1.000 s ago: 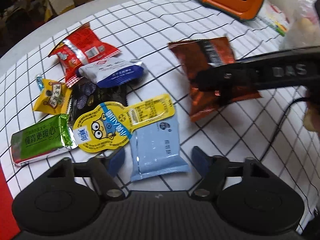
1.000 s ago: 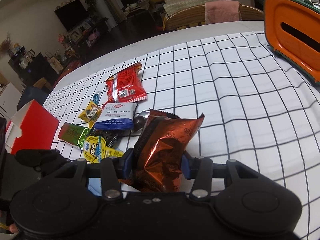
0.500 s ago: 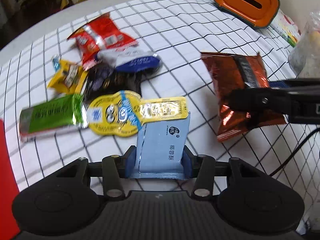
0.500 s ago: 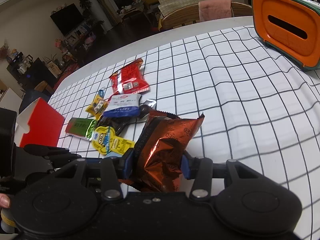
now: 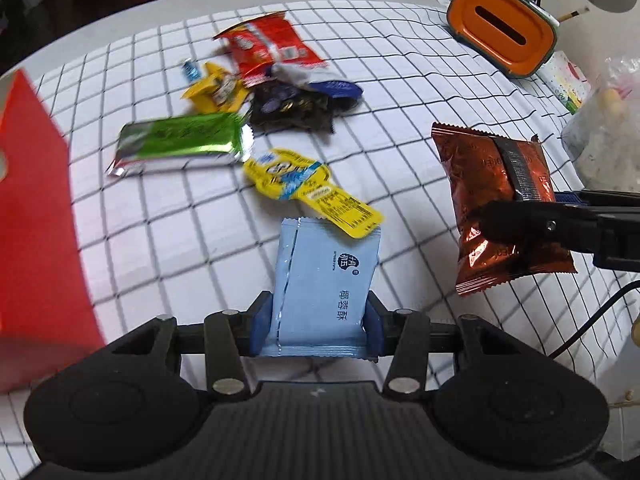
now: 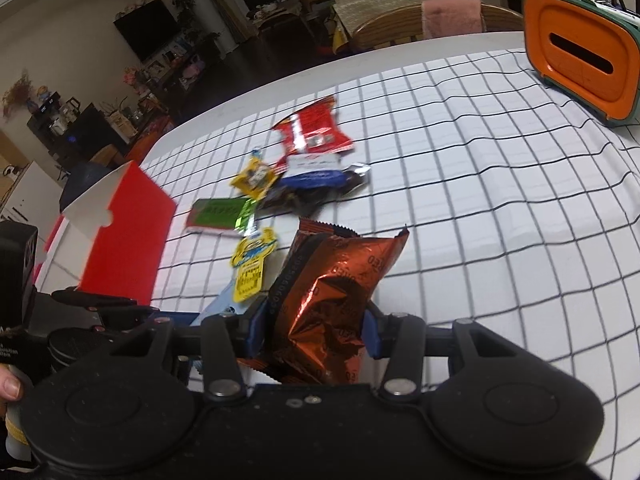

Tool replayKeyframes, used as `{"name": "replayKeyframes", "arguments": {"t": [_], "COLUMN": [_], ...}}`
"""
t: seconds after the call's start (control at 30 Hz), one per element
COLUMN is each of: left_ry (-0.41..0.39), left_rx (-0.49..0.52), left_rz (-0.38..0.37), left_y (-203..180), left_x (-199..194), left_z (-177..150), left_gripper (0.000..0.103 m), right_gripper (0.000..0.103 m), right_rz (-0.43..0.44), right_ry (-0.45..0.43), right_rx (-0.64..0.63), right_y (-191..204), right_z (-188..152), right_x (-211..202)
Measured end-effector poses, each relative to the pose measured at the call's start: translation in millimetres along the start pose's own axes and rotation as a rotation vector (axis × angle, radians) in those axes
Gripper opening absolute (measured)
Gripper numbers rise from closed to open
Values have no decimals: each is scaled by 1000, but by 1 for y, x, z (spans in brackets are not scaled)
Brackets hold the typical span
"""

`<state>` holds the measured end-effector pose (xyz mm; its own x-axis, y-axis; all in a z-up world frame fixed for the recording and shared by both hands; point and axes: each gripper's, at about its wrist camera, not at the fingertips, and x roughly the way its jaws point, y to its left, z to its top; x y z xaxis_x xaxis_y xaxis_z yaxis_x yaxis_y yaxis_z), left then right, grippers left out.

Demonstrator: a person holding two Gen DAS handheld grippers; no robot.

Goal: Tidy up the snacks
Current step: 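Carry the blue packet and brown bag into the box and release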

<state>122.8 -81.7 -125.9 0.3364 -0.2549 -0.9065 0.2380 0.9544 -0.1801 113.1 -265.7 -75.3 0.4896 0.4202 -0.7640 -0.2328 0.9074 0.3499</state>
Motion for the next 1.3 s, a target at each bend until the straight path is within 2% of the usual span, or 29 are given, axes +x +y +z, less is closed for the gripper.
{"name": "replayKeyframes", "arguments": {"t": [0.17, 0.37, 0.6, 0.93, 1.13, 1.3], "left_ry": [10, -46, -139, -261, -287, -268], "left_rx": [-14, -27, -52, -140, -189, -212], "left_rz": [-30, -19, 32, 140, 214, 276], "left_y": [18, 39, 71, 142, 191, 226], "left_x": [-21, -54, -100, -151, -165, -161], "left_z": [-25, -40, -43, -41, -41, -42], "left_gripper": [47, 47, 47, 47, 47, 47], "right_gripper": [46, 46, 46, 46, 46, 46], "right_rz": [21, 43, 63, 90, 106, 106], "right_ry": [12, 13, -4, -29, -12, 27], "right_rx": [-14, -50, -123, -267, -349, -412], "right_y": [29, 67, 116, 194, 239, 273], "right_z": [-9, -13, -2, 24, 41, 47], "right_x": [-8, -11, -7, 15, 42, 73]}}
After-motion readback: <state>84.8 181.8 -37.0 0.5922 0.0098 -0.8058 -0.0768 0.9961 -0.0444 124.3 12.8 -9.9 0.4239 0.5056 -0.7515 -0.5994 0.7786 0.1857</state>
